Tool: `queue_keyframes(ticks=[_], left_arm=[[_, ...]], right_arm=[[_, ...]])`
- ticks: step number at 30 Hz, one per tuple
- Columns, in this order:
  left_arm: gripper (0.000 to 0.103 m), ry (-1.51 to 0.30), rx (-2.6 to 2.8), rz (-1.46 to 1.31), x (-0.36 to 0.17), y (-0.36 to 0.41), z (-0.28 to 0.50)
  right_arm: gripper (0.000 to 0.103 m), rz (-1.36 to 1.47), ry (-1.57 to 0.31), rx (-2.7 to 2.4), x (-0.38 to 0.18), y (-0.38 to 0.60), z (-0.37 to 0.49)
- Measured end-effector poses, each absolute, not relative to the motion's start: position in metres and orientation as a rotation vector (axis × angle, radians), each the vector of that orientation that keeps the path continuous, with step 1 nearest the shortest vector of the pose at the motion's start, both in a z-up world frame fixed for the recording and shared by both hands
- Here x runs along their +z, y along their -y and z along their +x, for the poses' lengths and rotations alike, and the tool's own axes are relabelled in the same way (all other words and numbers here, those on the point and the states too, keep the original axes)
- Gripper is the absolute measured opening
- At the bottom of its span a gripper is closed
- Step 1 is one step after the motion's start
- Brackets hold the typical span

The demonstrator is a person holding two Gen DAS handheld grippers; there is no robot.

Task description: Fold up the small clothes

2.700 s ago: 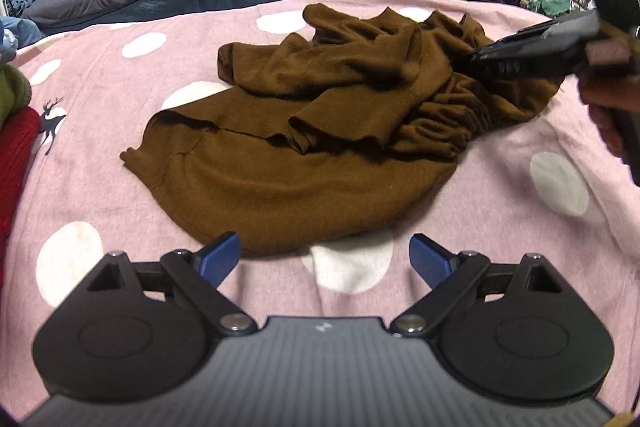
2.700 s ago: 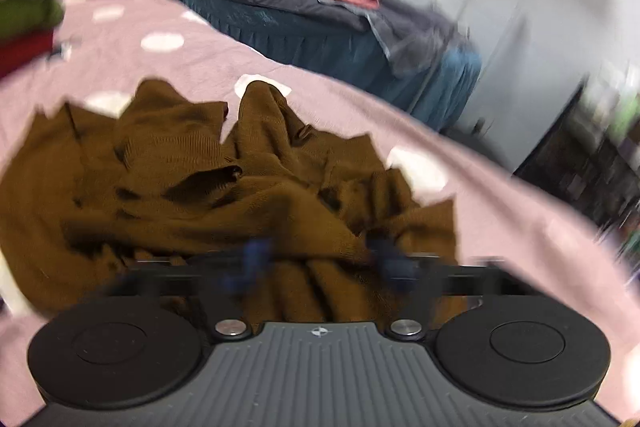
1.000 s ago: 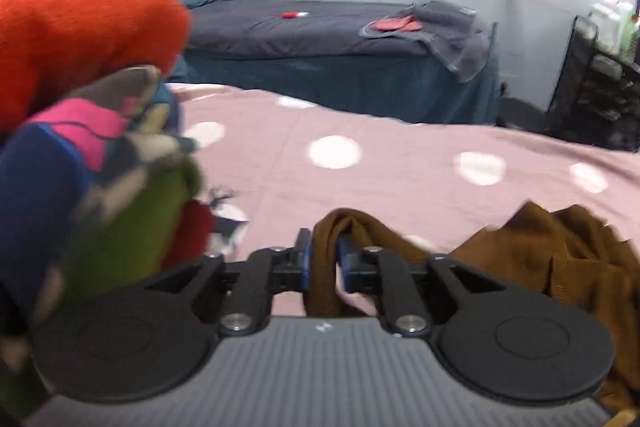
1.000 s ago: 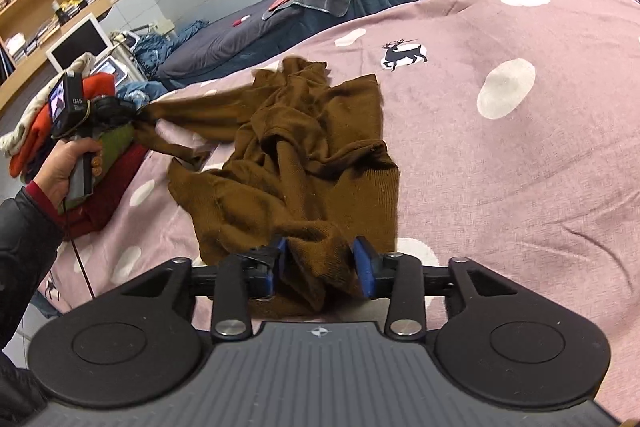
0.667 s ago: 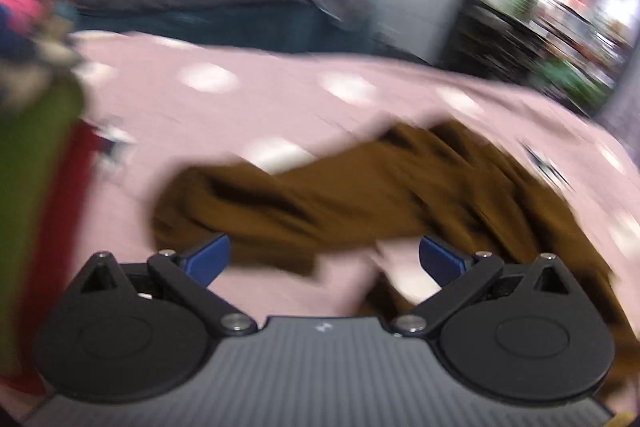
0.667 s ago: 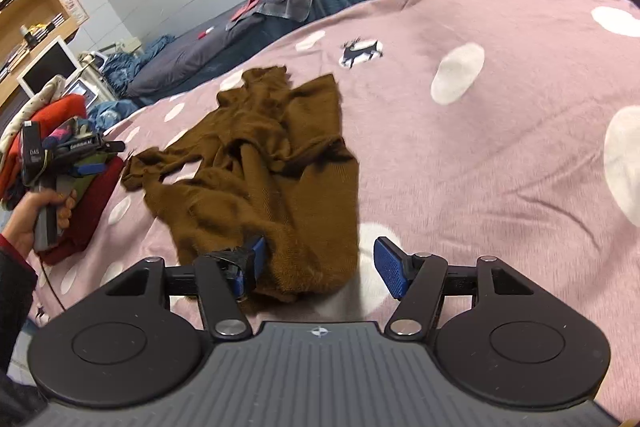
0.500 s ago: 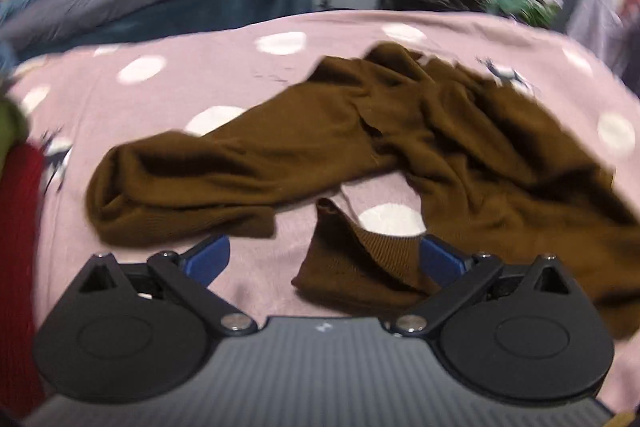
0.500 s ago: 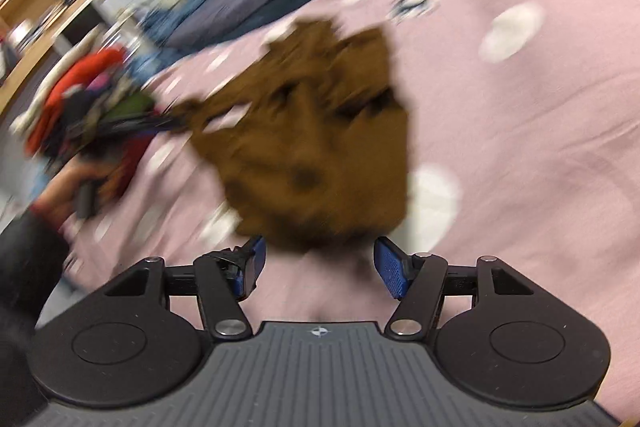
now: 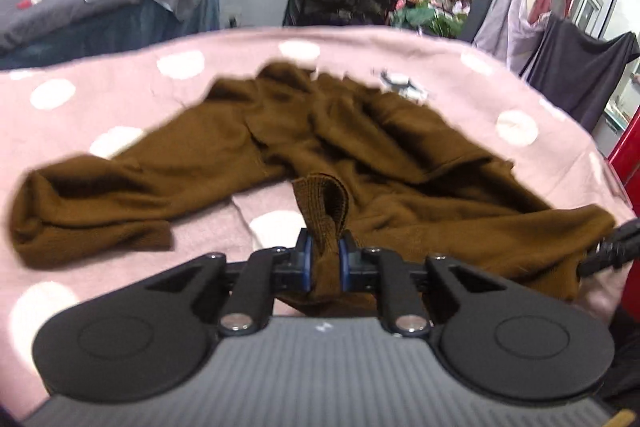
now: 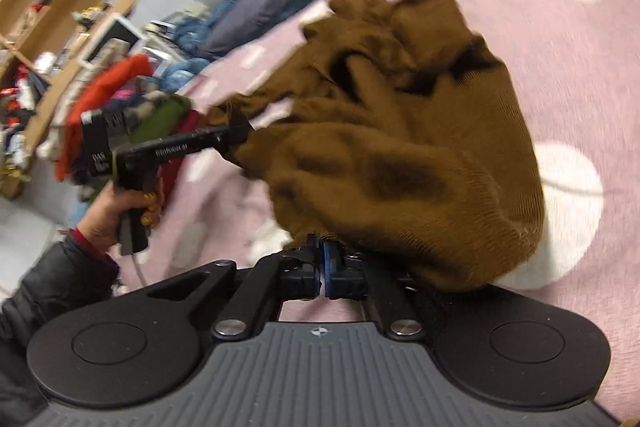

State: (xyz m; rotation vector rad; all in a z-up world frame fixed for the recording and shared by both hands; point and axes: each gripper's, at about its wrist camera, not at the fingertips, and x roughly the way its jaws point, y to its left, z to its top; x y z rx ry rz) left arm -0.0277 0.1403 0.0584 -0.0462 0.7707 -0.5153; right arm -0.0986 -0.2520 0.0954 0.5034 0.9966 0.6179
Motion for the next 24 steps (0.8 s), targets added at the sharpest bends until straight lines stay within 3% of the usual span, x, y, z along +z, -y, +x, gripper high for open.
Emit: queue_keyframes(ticks=[3,8,13,14,15,16,18,20,22,24], left_arm=[[0.013,-0.738,-0.553,-0.056,0.092,-0.152,-0.053],[0.013,-0.652,-0.827,-0.009,0.144,-0.157,-0.108],[0.014,-0.700,-0.934,-0.012,0.129,-0.156,-0.135],[0.018,-0.741,-0.917,-0.025,0.120,-0.158,-0.133],[0.022,-0.776,-0.888,-0.027,0.112,-0.159,-0.132],[0.026,-0.803,-0.842,-0.026,0.105,-0.161,-0.129],[0.045,-0.832,-0.764,-0.039,0.099,-0.166,-0.122],[0.056,-0.820,-0.679,-0.037,0.099,-0.166,-0.116],[0.058,-0.764,-0.667,-0.092,0.100,-0.164,-0.099],[0.067,-0.729,-0.656,-0.153,0.099,-0.154,-0.085]], right_arm=[[0.004,0.500,-0.984,0.736,0.129,0.274,-0.105],[0.004,0.261,-1.015,0.880,0.179,0.298,-0.126],[0.007,0.124,-1.221,0.885,0.162,0.300,-0.137],[0.019,0.089,-1.238,0.853,0.155,0.300,-0.139],[0.042,0.061,-1.261,0.814,0.150,0.299,-0.138],[0.051,0.032,-1.281,0.785,0.146,0.298,-0.137],[0.055,-0.003,-1.241,0.716,0.155,0.302,-0.136],[0.057,-0.008,-1.163,0.681,0.170,0.307,-0.128],[0.067,-0.023,-1.041,0.619,0.182,0.308,-0.113],[0.080,0.024,-0.951,0.568,0.184,0.308,-0.087]])
